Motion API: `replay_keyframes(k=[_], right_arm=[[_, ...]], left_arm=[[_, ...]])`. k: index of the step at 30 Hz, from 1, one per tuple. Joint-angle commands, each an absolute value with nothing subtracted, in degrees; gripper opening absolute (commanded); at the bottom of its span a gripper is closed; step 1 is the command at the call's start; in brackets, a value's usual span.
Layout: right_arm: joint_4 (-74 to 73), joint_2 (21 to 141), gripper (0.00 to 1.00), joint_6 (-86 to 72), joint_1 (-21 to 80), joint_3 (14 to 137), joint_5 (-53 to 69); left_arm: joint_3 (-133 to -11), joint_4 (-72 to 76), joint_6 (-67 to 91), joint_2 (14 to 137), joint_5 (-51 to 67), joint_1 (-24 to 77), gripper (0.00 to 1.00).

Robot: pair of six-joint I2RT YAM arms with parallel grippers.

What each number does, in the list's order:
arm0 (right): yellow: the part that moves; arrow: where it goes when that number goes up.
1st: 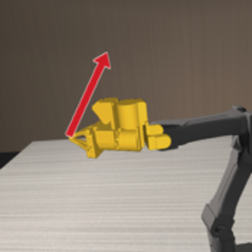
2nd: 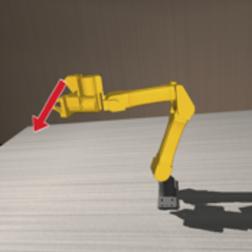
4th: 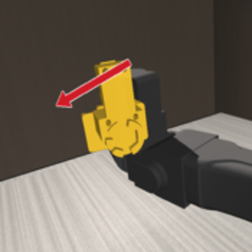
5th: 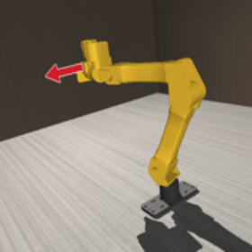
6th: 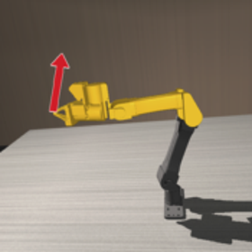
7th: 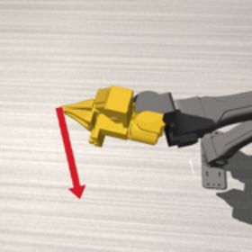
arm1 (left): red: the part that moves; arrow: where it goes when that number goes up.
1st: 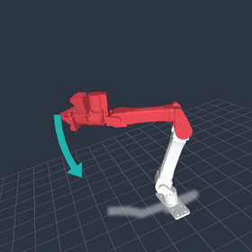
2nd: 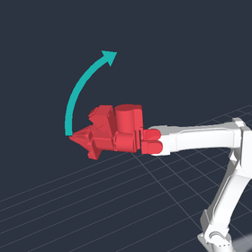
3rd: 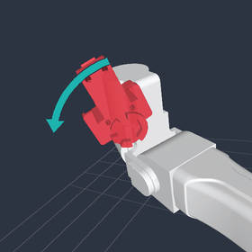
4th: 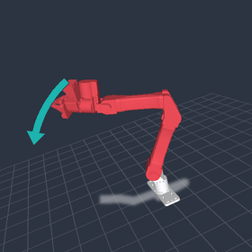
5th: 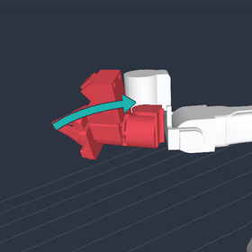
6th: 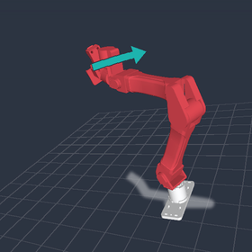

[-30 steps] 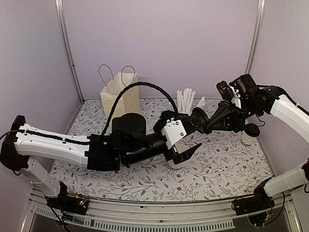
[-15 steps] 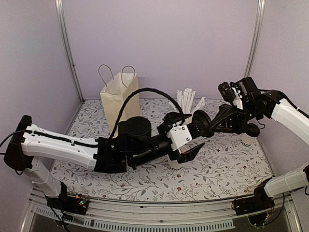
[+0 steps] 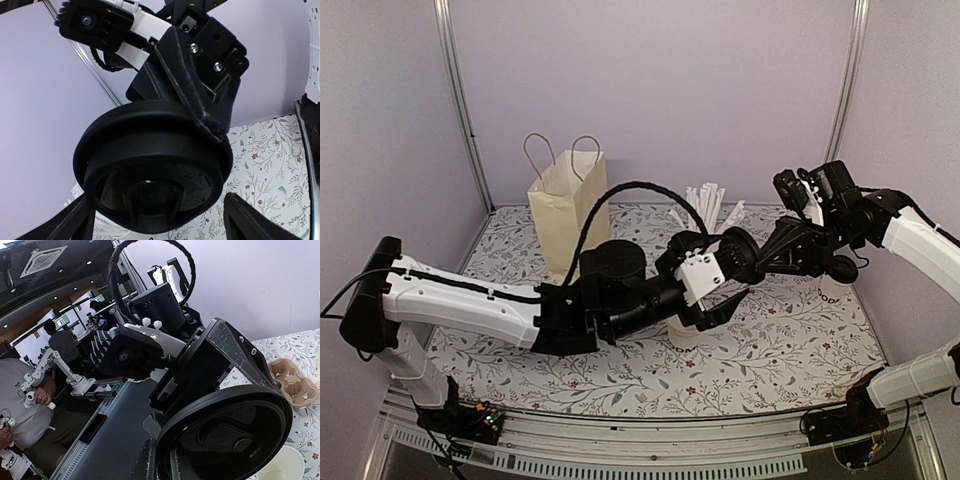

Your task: Pack the takeout coffee

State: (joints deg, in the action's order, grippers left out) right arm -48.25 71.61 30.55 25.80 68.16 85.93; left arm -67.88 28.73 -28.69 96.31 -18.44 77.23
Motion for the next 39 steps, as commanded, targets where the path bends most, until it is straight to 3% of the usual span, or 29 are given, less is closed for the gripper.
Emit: replay_keyframes(k=[1, 9, 15, 18, 29, 33, 39], right_arm=[[-46.99, 70.23, 0.09, 29.62, 25.49, 67.42, 87.19], [-46.21, 69.74, 0.11, 29.15, 25.02, 66.78, 86.24], [-47.75, 69.12, 0.36, 29.57, 23.75, 67.82, 80.96], [-48.68, 68.14, 0.42, 31.65, 22.77, 67.89, 76.62], [-42.17, 67.94, 0.45, 28.82, 21.54, 63.11, 68.84], [-40.29, 69.35, 0.45, 27.12, 20.31, 62.98, 59.69], [-48.14, 70.63, 0.44, 35.49, 18.34, 61.90, 50.31]], left_arm=[[-70.23, 32.32, -26.98, 97.95, -16.94, 75.89, 0.89], [-70.76, 32.83, -25.48, 98.48, -14.51, 75.68, 0.83], [-70.25, 28.73, -22.27, 96.79, -13.87, 74.98, 0.81], [-69.65, 24.59, -19.45, 94.85, -12.43, 73.76, 0.78], [-63.33, 21.97, -8.12, 92.40, -3.43, 66.53, 0.73], [-63.67, 22.19, -5.76, 94.11, -2.69, 65.84, 0.73], [-64.38, 17.07, -3.91, 93.33, -2.96, 65.86, 0.75]])
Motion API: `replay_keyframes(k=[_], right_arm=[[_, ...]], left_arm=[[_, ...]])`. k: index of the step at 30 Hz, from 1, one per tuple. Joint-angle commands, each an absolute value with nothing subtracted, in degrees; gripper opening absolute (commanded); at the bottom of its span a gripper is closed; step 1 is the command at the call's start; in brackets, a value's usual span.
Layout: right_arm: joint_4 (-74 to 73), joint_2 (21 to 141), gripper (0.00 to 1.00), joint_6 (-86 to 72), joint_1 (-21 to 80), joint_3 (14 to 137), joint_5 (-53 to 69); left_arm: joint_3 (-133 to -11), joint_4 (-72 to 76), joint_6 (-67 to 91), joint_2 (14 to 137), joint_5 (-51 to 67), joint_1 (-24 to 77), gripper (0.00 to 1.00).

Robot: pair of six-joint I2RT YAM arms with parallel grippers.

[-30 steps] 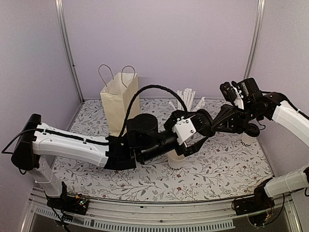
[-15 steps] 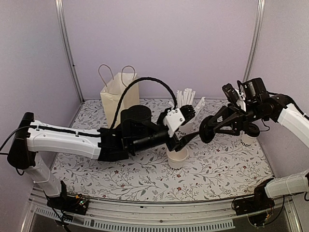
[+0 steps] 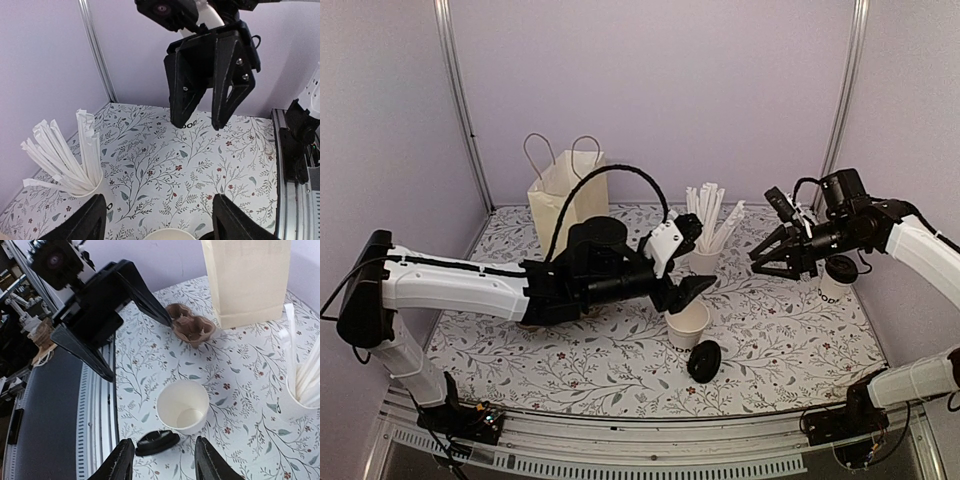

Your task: Pack the takeout coffee

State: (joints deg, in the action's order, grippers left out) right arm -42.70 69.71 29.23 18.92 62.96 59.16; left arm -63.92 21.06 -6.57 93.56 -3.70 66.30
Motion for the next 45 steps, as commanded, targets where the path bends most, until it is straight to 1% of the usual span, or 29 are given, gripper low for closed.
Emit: replay_keyframes(k=[1, 5, 7, 12, 14, 16, 22, 28, 31, 37, 38, 45], right_arm=[[-49.38, 70.59, 0.44, 39.31, 18.33, 61.12, 47.85], [-51.93, 68.76, 0.44, 47.90, 19.25, 55.56, 40.87], [-51.95, 67.68, 0.44, 49.62, 21.18, 52.75, 38.13], [-50.37, 66.94, 0.45, 50.85, 30.62, 48.35, 34.75], [-47.93, 66.97, 0.45, 49.82, 35.70, 46.88, 31.23], [-46.21, 67.72, 0.45, 48.84, 38.55, 46.17, 28.84], [-44.73, 71.81, 0.44, 46.86, 39.02, 47.72, 28.66], [-43.73, 70.64, 0.44, 44.54, 39.02, 47.64, 28.40], [-43.55, 70.02, 0.44, 43.57, 39.05, 47.46, 28.47], [-43.64, 68.74, 0.44, 42.78, 39.11, 47.26, 28.76], [-43.74, 68.73, 0.44, 42.80, 39.08, 47.33, 28.70], [-43.32, 70.08, 0.44, 42.80, 39.53, 47.98, 29.44]], left_arm=[[-64.50, 15.61, -3.60, 92.93, -2.92, 65.86, 0.76], [-64.21, 9.39, -1.69, 91.19, -2.30, 65.71, 0.79], [-65.04, 5.09, -0.28, 91.42, -1.88, 65.40, 0.79], [-65.95, -3.80, 7.20, 92.67, -1.76, 64.07, 0.82], [-66.97, -6.88, 11.40, 93.64, 2.25, 62.08, 0.82], [-68.85, -9.89, 15.25, 95.07, 5.70, 59.98, 0.80], [-76.90, -19.13, 19.08, 100.53, 10.88, 57.04, 0.74], [-86.28, -27.99, 18.46, 107.95, 10.17, 56.51, 0.64], [-88.82, -29.94, 17.64, 110.53, 9.02, 56.51, 0.61], [-92.89, -34.11, 16.13, 114.80, 8.06, 56.51, 0.50], [-93.16, -34.44, 15.90, 115.17, 8.01, 56.46, 0.47], [-92.98, -34.62, 15.32, 114.81, 7.45, 56.47, 0.13]])
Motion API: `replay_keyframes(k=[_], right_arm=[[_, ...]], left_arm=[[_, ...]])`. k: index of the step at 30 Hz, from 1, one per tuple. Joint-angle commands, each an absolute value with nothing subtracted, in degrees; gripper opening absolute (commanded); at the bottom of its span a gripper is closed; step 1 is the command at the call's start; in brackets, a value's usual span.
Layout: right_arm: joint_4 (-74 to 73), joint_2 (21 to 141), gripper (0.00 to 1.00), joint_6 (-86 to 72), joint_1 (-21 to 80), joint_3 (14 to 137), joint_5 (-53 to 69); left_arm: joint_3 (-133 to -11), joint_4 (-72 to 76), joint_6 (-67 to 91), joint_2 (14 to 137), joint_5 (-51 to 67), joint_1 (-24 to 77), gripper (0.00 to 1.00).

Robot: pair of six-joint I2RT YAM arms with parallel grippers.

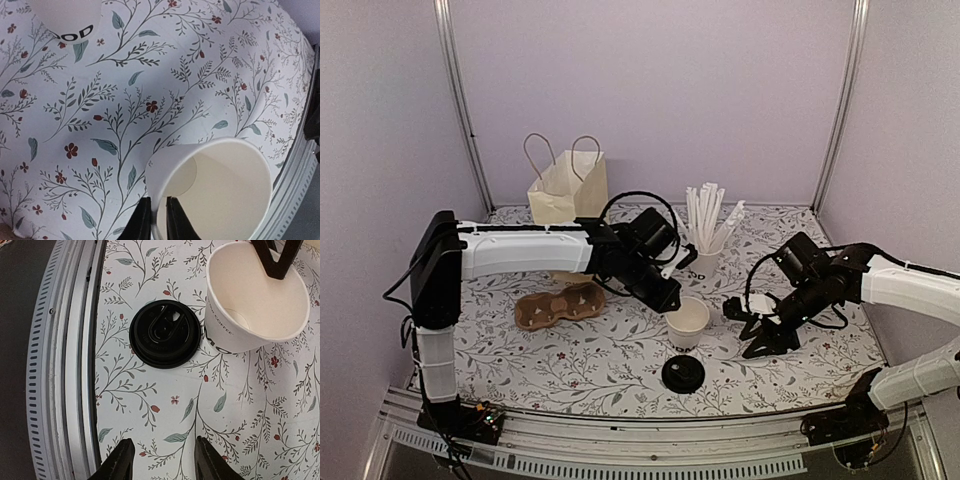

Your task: Pack the takeout coffee

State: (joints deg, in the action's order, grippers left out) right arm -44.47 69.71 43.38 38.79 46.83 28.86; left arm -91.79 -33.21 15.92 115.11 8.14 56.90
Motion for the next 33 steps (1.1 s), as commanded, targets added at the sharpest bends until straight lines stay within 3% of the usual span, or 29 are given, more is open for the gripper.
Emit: replay_keyframes(k=[1, 3, 16, 26, 33], right_arm=[[-42.94, 70.45, 0.44, 42.80, 39.86, 47.99, 29.44], [-42.36, 71.17, 0.44, 42.72, 41.19, 47.95, 29.38], [-38.73, 81.31, 0.59, 45.04, 55.94, 54.54, 24.73], [-35.39, 90.73, 0.67, 44.51, 65.25, 58.58, 19.90], [-35.20, 95.00, 0.68, 44.57, 66.47, 61.40, 18.26]], left_arm=[[-92.72, -34.63, 15.15, 114.50, 7.29, 56.49, 0.07], [-91.92, -34.63, 14.99, 113.47, 6.39, 56.51, 0.00], [-82.15, -35.73, 17.45, 105.07, 3.04, 55.90, 0.00], [-81.85, -35.06, 16.54, 103.70, 4.82, 55.74, 0.43], [-78.89, -34.29, 17.14, 97.26, 1.22, 54.44, 0.58]])
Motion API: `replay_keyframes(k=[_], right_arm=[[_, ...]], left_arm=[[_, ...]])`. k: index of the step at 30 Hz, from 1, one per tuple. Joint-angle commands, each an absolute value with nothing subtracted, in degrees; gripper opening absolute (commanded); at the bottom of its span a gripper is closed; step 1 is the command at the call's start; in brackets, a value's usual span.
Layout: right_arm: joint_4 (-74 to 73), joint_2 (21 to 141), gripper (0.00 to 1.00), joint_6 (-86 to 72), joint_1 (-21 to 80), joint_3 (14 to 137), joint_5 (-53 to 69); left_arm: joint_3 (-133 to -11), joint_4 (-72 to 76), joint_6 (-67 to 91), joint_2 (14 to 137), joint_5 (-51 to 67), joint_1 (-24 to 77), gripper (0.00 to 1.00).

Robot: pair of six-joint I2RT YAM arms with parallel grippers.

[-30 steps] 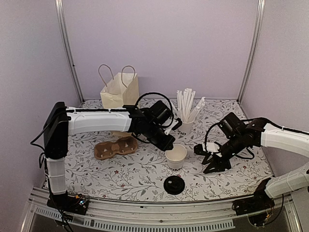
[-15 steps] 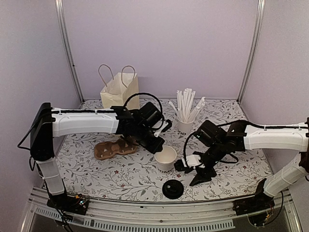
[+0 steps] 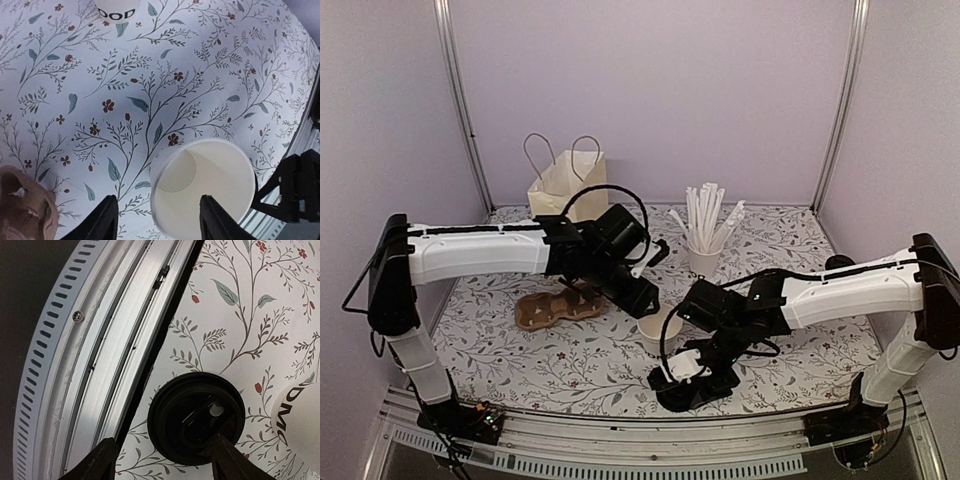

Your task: Pack the takeout coffee

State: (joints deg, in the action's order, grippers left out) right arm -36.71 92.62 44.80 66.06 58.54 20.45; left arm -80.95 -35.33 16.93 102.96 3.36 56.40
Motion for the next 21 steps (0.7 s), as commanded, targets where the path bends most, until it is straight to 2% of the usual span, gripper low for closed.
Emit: replay_keyframes(k=[1, 9, 13, 18, 21], right_arm=[[-35.02, 95.78, 0.69, 44.50, 66.45, 61.72, 17.86], [-34.14, 100.53, 0.76, 44.06, 66.70, 63.60, 14.70], [-34.54, 103.11, 0.89, 43.44, 66.79, 64.31, 13.57], [-34.65, 103.79, 0.90, 42.98, 67.02, 64.30, 13.60], [-34.46, 103.81, 0.86, 42.98, 67.21, 64.11, 13.15]], left_arm=[[-77.87, -33.48, 17.39, 96.08, 1.09, 54.07, 0.59], [-68.92, -26.17, 19.76, 87.58, 1.41, 51.29, 0.61], [-67.09, -25.32, 19.72, 85.89, 1.31, 50.74, 0.61], [-65.41, -24.00, 20.01, 85.08, 2.05, 50.46, 0.61], [-64.91, -23.47, 20.10, 85.15, 2.38, 50.40, 0.61]])
